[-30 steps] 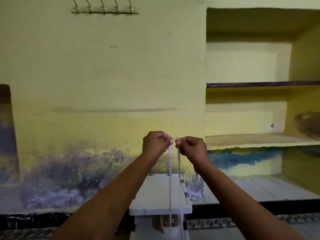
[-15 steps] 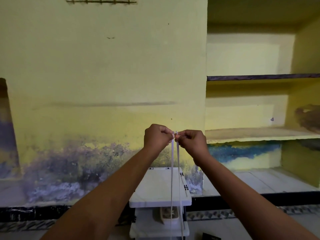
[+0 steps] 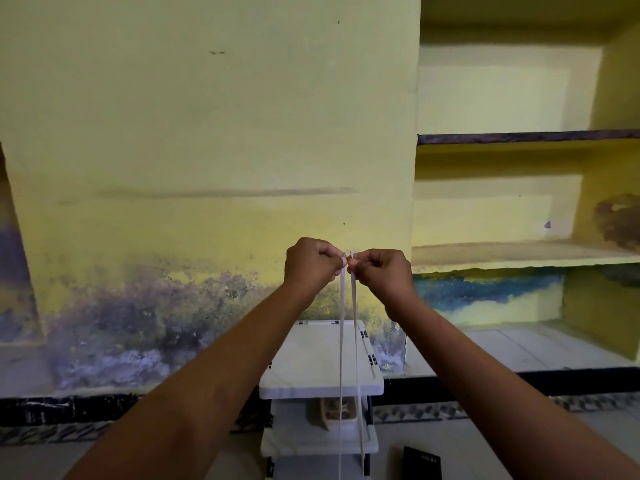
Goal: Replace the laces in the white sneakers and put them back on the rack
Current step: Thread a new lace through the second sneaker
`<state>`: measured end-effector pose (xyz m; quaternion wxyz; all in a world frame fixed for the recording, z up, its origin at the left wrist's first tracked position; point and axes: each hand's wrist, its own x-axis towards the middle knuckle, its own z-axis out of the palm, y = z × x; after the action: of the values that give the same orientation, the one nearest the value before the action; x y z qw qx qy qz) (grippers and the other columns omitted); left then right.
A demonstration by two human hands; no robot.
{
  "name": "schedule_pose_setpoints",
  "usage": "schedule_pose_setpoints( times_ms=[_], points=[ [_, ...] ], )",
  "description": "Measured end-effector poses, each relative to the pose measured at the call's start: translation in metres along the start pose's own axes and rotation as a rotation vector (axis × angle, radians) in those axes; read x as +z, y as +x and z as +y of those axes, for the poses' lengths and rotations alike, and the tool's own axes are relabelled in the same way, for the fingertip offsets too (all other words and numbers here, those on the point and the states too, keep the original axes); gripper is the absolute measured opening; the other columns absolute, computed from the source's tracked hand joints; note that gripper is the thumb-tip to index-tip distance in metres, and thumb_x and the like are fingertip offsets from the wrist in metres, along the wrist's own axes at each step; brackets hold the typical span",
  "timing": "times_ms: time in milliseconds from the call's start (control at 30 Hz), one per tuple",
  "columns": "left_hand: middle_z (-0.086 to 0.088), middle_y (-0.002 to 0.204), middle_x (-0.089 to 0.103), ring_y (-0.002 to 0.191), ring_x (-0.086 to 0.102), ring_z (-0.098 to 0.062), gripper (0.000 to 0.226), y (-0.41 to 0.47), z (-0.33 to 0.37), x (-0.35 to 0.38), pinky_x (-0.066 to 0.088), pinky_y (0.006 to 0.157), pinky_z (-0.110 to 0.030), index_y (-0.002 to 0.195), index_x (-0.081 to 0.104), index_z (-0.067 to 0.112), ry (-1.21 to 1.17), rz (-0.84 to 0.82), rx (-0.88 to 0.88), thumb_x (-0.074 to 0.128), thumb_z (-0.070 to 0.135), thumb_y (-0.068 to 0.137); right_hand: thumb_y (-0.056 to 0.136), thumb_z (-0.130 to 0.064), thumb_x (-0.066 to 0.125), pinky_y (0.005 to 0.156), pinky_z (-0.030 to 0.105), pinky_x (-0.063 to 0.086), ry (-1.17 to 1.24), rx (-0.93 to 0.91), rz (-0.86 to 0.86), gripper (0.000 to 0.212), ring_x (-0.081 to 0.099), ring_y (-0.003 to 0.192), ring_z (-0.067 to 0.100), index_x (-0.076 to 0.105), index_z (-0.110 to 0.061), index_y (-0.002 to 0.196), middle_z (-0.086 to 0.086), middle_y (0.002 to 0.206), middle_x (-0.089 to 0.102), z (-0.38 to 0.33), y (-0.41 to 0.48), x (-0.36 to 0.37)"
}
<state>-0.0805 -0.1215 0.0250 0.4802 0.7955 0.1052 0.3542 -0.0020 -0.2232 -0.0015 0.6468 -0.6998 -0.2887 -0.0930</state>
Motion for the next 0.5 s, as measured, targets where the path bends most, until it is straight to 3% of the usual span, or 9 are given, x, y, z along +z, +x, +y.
schedule_pose_setpoints(
  times_ms=[100, 200, 267, 433, 500],
  points=[
    [-0.013, 0.080, 0.069, 0.074, 0.067, -0.027, 0.017, -0.004, -0.014, 0.002, 0.058, 0.078, -0.042, 0.069, 0.064, 0.014, 0.017, -0.017, -0.075, 0.063, 0.004, 0.082, 0.084, -0.011, 0.068, 0.067, 0.036, 0.052, 0.024, 0.085, -0.025, 0.017, 0.059, 0.063, 0.020, 0.068, -0.014, 0.067, 0.012, 0.073, 0.067, 0.009, -0.010, 0.000],
    [-0.014, 0.088, 0.068, 0.074, 0.067, -0.023, 0.016, -0.011, -0.037, 0.003, 0.056, 0.073, -0.036, 0.079, 0.052, 0.015, 0.004, -0.068, -0.217, 0.047, 0.007, 0.091, 0.088, -0.008, 0.064, 0.048, 0.019, 0.048, 0.078, 0.197, -0.101, 0.009, 0.060, 0.047, 0.012, 0.064, -0.004, 0.080, 0.011, 0.069, 0.065, 0.021, -0.028, 0.002],
    [-0.013, 0.087, 0.063, 0.066, 0.061, -0.023, 0.010, -0.021, -0.058, 0.003, 0.052, 0.066, -0.032, 0.090, 0.046, 0.014, 0.064, -0.177, -0.303, 0.038, 0.011, 0.095, 0.091, -0.006, 0.059, 0.043, 0.017, 0.047, 0.067, 0.302, -0.184, 0.013, 0.059, 0.041, 0.008, 0.061, -0.005, 0.078, 0.007, 0.061, 0.064, 0.033, -0.045, 0.003],
    [-0.010, 0.084, 0.054, 0.056, 0.048, -0.019, 0.010, -0.056, -0.129, 0.009, 0.037, 0.049, -0.025, 0.099, 0.043, 0.012, 0.262, -0.363, -0.436, 0.033, 0.015, 0.098, 0.095, -0.001, 0.048, 0.044, 0.018, 0.052, 0.039, 0.618, -0.497, 0.021, 0.061, 0.041, 0.009, 0.055, -0.006, 0.076, 0.006, 0.048, 0.062, 0.073, -0.092, 0.007],
    [-0.012, 0.085, 0.055, 0.056, 0.048, -0.019, 0.009, -0.072, -0.160, 0.016, 0.036, 0.047, -0.025, 0.097, 0.044, 0.011, 0.299, -0.388, -0.478, 0.036, 0.012, 0.096, 0.095, -0.002, 0.049, 0.048, 0.019, 0.053, 0.065, 0.687, -0.562, 0.018, 0.065, 0.048, 0.012, 0.056, -0.006, 0.080, 0.009, 0.056, 0.065, 0.090, -0.110, 0.011]
  ],
)
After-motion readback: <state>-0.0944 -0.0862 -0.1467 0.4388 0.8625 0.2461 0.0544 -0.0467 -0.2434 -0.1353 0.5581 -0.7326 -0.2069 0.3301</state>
